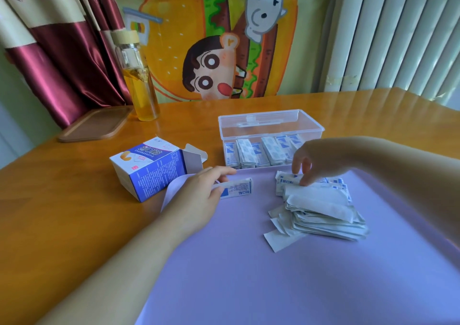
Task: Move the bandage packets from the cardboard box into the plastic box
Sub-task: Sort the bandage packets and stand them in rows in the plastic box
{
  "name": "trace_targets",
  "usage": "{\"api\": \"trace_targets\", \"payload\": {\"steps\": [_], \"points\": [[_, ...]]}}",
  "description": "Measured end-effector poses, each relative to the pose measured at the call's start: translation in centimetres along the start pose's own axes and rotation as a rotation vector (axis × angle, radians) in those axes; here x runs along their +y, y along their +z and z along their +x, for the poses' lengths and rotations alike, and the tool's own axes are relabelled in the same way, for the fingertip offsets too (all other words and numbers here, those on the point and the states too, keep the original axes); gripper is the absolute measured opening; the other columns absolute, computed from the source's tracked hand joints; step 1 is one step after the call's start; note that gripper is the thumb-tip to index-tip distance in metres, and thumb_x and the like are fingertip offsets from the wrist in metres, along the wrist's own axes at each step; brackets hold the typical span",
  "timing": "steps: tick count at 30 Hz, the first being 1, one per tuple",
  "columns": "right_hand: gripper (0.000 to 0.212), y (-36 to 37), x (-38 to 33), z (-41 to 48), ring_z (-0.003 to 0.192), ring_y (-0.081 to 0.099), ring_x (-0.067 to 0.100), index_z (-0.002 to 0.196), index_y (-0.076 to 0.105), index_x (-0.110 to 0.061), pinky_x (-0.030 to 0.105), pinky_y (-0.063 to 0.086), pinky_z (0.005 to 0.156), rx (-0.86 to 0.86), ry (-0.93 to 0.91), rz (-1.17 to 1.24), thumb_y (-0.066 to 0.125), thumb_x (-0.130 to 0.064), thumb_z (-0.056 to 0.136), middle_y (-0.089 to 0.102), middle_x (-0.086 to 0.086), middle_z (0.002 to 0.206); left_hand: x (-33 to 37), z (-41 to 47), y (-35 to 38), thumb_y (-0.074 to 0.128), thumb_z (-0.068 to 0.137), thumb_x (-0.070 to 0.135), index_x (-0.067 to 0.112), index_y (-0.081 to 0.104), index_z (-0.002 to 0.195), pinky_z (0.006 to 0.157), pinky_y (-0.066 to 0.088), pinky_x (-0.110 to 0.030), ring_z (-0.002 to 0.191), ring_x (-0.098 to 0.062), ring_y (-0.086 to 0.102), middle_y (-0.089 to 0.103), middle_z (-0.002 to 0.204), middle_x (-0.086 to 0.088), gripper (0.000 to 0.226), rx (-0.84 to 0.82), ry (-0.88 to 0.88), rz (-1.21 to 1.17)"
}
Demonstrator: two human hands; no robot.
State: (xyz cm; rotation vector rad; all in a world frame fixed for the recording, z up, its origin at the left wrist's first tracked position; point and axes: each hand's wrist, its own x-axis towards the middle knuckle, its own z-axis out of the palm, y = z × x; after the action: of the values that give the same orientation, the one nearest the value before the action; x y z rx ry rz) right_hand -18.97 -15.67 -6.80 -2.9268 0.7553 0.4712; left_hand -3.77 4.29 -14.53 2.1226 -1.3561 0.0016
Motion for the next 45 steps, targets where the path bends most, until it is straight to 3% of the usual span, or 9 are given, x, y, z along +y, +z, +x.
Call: {"api": "trace_targets", "payload": {"steps": [5,12,17,23,28,31,35,40,45], "points": [[0.019,0.2,0.0,0.1,0.091,0.057,0.014,0.101,0.069,-0.021,0.022,0.041,0.073,0.162,-0.084,0.09,0.069,-0.028,0.083,0.056,-0.007,0.09,-0.5,0.1,0.1,0.051,0.095,0.023,0.042,0.051,0.122,0.084,0.053,-0.032,0.104,-0.006,0.056,0.052,0.094,0.027,0.034,-0.009,0.01,-0.002],[0.036,0.3,-0.6,-0.5,0.071,0.049,0.006,0.098,0.053,-0.03,0.019,0.035,0.058,-0.01,-0.05,0.069,0.077,-0.038,0.072,0.054,-0.011,0.092,-0.8,0.2,0.3,0.052,0.095,0.022,0.043,0.05,0.122,0.085,0.053,-0.032,0.105,-0.006,0.056,0.054,0.098,0.025,0.034,-0.021,0.011,-0.024],[0.043,0.0,-1.0,-1.0,0.08,0.054,0.01,0.101,0.051,-0.031,0.023,0.041,0.069,-0.06,-0.05,0.038,0.076,-0.047,0.07,0.056,-0.012,0.095,-1.0,0.3,0.4,0.052,0.094,0.023,0.043,0.05,0.121,0.086,0.053,-0.032,0.104,-0.005,0.056,0.053,0.095,0.031,0.034,-0.018,0.015,-0.026],[0.04,0.7,-1.0,-0.6,0.064,0.051,0.012,0.099,0.068,-0.004,0.018,0.039,0.058,-0.034,-0.03,0.104,0.059,-0.041,0.086,0.066,0.001,0.074,-0.8,0.3,0.4,0.052,0.094,0.024,0.043,0.05,0.122,0.085,0.053,-0.031,0.103,-0.005,0.056,0.053,0.094,0.031,0.033,-0.012,0.017,-0.013],[0.06,1.2,-1.6,-0.3,0.071,0.043,0.015,0.108,0.063,0.002,0.026,0.032,0.064,-0.055,0.001,0.084,0.071,-0.045,0.073,0.066,0.019,0.108,-0.7,0.2,0.2,0.052,0.094,0.023,0.042,0.051,0.122,0.085,0.052,-0.032,0.102,-0.006,0.056,0.055,0.096,0.028,0.034,-0.009,0.017,-0.009],[0.057,1.0,-2.0,-0.4,0.071,0.042,0.016,0.11,0.061,0.002,0.026,0.029,0.059,-0.095,-0.005,0.074,0.07,-0.042,0.075,0.064,0.022,0.106,-0.5,0.1,0.2,0.052,0.094,0.023,0.042,0.051,0.122,0.085,0.053,-0.031,0.103,-0.006,0.056,0.054,0.095,0.028,0.034,-0.016,0.007,-0.023],[0.048,0.7,-2.2,-0.7,0.067,0.041,0.017,0.103,0.061,0.0,0.026,0.026,0.054,-0.099,-0.059,0.05,0.069,-0.039,0.077,0.05,0.003,0.079,-0.2,0.0,0.0,0.053,0.094,0.021,0.044,0.049,0.121,0.085,0.052,-0.033,0.103,-0.006,0.056,0.054,0.097,0.029,0.036,-0.021,0.008,-0.043],[0.026,0.0,-2.6,-1.1,0.062,0.052,0.005,0.072,0.054,-0.03,0.018,0.04,0.058,0.122,-0.175,0.24,0.079,-0.031,0.071,0.058,-0.014,0.07,0.4,-0.2,-0.3,0.052,0.093,0.019,0.047,0.044,0.104,0.082,0.054,-0.033,0.103,-0.006,0.057,0.058,0.108,0.022,0.032,-0.017,0.007,-0.023],[0.024,0.6,-5.3,-0.3,0.068,0.057,0.006,0.076,0.056,-0.026,0.017,0.045,0.066,0.216,-0.34,0.314,0.079,-0.022,0.073,0.06,-0.013,0.075,1.3,-0.4,-0.8,0.061,0.086,0.02,0.045,0.06,0.088,0.083,0.039,0.0,0.098,0.005,0.053,0.054,0.111,0.023,0.025,-0.122,0.011,-0.022]]}}
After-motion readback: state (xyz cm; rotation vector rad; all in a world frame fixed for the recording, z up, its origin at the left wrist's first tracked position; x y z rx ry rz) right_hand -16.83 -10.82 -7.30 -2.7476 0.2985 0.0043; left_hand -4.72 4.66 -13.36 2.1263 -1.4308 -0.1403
